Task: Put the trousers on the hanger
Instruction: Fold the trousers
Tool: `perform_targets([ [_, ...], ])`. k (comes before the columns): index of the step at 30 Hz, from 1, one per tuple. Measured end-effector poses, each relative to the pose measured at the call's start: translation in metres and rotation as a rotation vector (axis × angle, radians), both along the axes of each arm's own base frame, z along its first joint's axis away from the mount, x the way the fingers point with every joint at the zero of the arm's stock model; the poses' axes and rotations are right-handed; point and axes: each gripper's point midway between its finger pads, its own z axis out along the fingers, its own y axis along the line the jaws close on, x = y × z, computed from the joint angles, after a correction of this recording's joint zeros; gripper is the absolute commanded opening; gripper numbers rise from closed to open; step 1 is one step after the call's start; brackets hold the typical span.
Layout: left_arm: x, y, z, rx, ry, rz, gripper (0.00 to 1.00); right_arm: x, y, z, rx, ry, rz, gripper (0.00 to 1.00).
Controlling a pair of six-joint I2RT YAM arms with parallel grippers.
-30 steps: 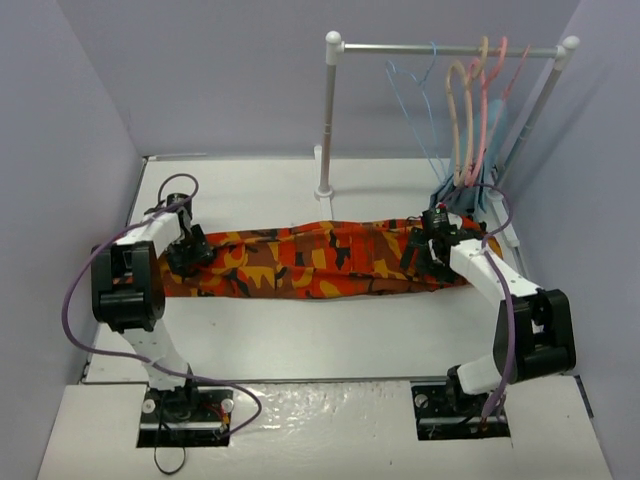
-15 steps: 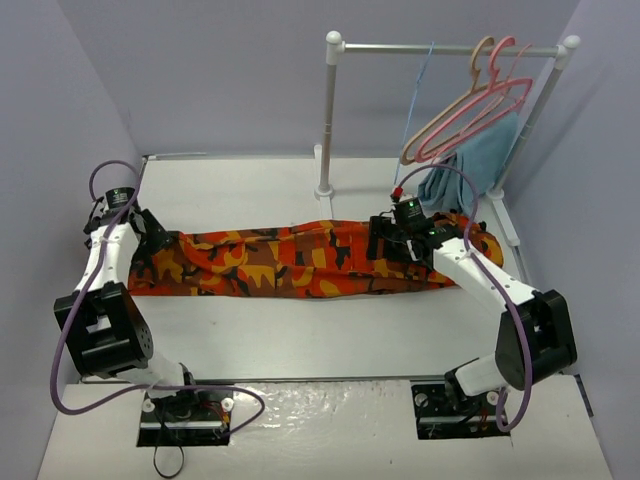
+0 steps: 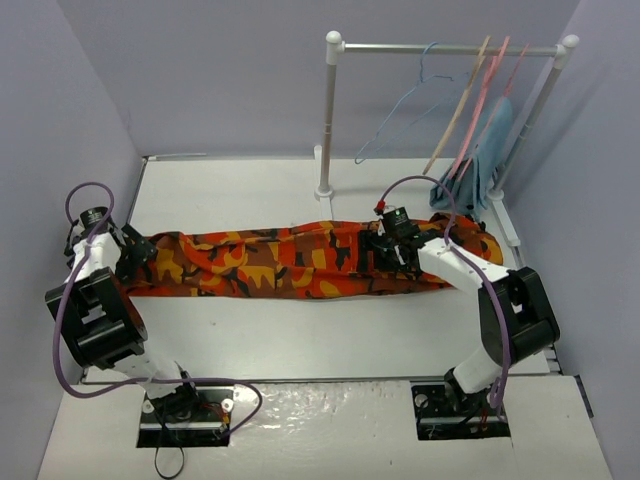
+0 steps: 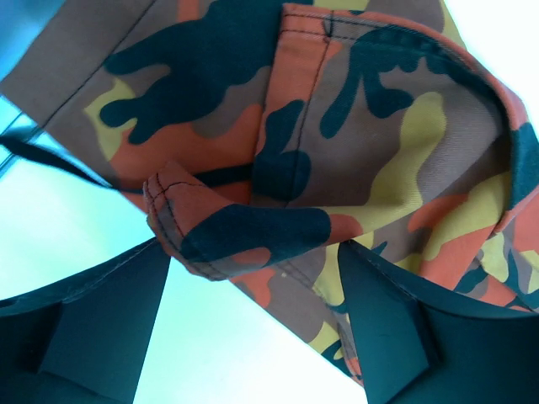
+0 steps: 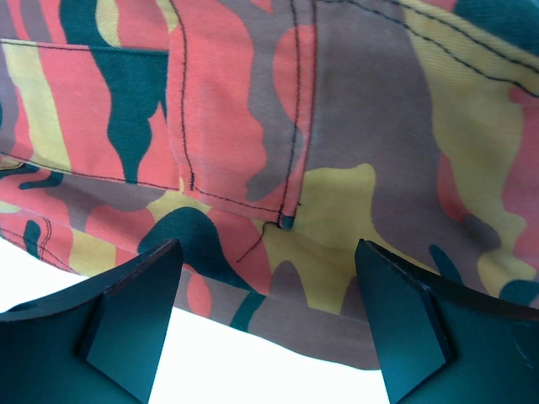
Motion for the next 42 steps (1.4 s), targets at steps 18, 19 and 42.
perform_targets([
  [18,0.017,-0.003,-0.019,-0.039,-0.013,-0.088,0.00,0.003,0.001,-0.023,-0.010,0.032,-0.013,0.82],
  [19,0.016,-0.001,-0.016,-0.025,-0.013,-0.089,0.00,0.003,0.001,-0.024,-0.010,0.033,-0.014,0.82],
  [42,-0.023,0.070,-0.002,0.322,0.154,0.043,0.78,-0.001,0.000,-0.030,-0.003,0.049,-0.037,0.81],
])
